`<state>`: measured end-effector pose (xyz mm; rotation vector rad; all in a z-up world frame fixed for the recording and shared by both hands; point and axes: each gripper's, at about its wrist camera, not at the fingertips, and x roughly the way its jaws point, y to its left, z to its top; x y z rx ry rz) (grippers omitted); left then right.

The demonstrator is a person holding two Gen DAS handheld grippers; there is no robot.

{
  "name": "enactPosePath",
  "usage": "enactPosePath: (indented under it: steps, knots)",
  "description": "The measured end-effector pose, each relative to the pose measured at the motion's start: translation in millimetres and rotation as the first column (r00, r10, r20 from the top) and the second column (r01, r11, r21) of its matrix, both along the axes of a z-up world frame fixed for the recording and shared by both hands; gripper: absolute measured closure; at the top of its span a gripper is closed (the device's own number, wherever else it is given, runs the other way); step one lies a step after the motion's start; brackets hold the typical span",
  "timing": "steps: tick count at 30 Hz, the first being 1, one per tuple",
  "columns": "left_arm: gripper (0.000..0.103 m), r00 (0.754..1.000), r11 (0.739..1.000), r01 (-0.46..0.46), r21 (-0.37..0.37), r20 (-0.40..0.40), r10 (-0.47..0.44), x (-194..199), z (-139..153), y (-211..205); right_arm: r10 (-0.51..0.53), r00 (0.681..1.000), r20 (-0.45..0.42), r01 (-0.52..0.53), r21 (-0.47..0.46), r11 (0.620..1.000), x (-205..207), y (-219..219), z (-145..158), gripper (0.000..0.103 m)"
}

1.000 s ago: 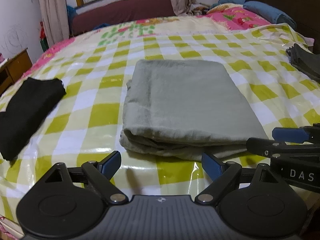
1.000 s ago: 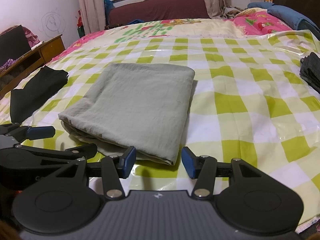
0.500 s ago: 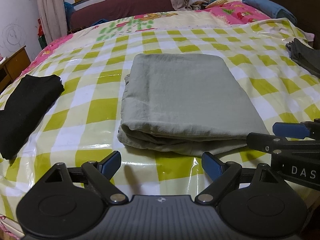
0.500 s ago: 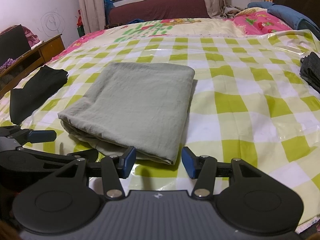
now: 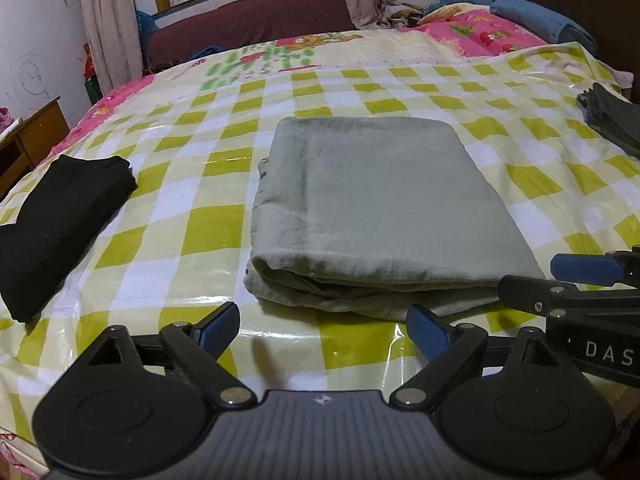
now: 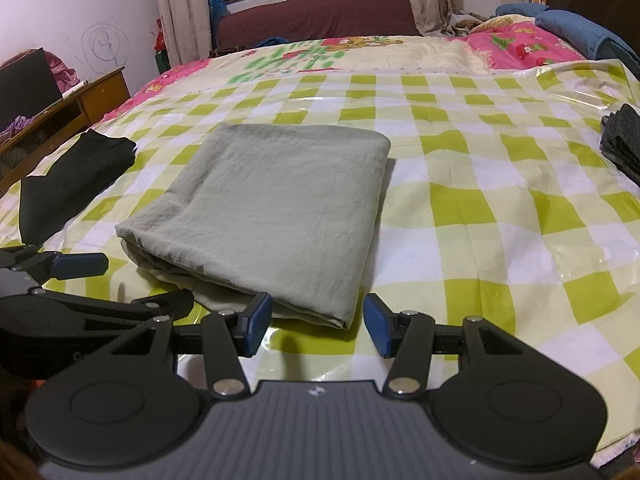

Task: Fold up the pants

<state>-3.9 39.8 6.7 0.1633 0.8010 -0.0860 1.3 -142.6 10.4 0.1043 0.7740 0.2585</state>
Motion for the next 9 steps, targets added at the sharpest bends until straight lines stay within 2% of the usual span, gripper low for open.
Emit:
enactPosePath:
  steps: [9]
  knots:
    - [0.000, 1.000, 1.000, -0.002, 0.000, 0.000, 0.002, 1.1, 0.7, 1.1, -0.003, 1.000, -0.002, 0.003, 0.000, 1.000, 0.5, 0.3, -0.7, 0.050]
